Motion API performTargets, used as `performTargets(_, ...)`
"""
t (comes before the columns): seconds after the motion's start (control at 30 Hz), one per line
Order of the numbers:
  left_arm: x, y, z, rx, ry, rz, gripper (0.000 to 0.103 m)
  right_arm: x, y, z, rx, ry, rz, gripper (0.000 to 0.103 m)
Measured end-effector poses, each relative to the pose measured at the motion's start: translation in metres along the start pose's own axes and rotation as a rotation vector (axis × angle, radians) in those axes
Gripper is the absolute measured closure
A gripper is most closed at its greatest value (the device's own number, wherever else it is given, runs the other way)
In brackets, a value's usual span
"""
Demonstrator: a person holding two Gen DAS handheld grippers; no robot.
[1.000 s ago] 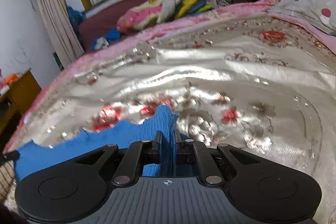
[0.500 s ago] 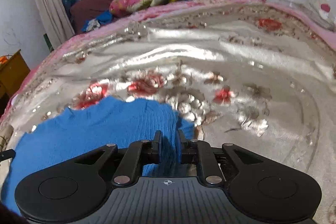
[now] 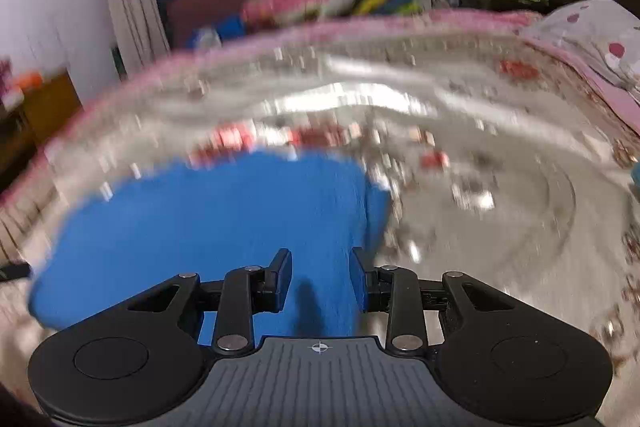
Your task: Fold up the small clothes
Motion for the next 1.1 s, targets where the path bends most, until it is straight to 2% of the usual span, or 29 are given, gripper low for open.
performTargets(0.1,0.007,-0.013,-0.008,-0.079,0.013,-0.028,0.077,0.011,-0.009,-0.018,-0.077,-0.067,-0.028,0.07)
performTargets(0.2,0.01,-0.021,0.002,-0.063,0.013,-0.028,0.075,0.015,-0.007,-0.011,-0.071,-0.05,-0.082,0.07)
performTargets(0.37,0.004,-0.035,0.014,-0.027,-0.01,0.055,0.075,-0.008,-0.003,0.011,-0.024,-0.027,-0.021,0.07)
performTargets(0.57,-0.004,-0.047,0.014,0.015,-0.054,0.087,0.074,-0.065,-0.01,0.011,-0.06,0.028,0.067,0.069)
performTargets(0.83,-0.002,-0.049,0.017,0.019,-0.093,0.006,0.071,-0.149,-0.026,-0.022,-0.133,0.099,0.113,0.069)
performTargets(0.97,0.005,-0.052,0.022,0.026,-0.108,-0.048,0.069,-0.176,-0.039,-0.028,-0.153,0.108,0.145,0.069)
performTargets(1.1,0.009,-0.056,0.024,0.03,-0.138,-0.053,0.068,-0.19,-0.05,-0.028,-0.171,0.085,0.175,0.067)
Point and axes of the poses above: each gripper's, at about its wrist camera, not at the fingertips, and z roughly against the way its jaws point, x to its right, y to its top, the point moved 1 cm from there along -z, roughly the way its jaws point, and after that the axes turned 15 degrees about -z, right-handed, at the moved point
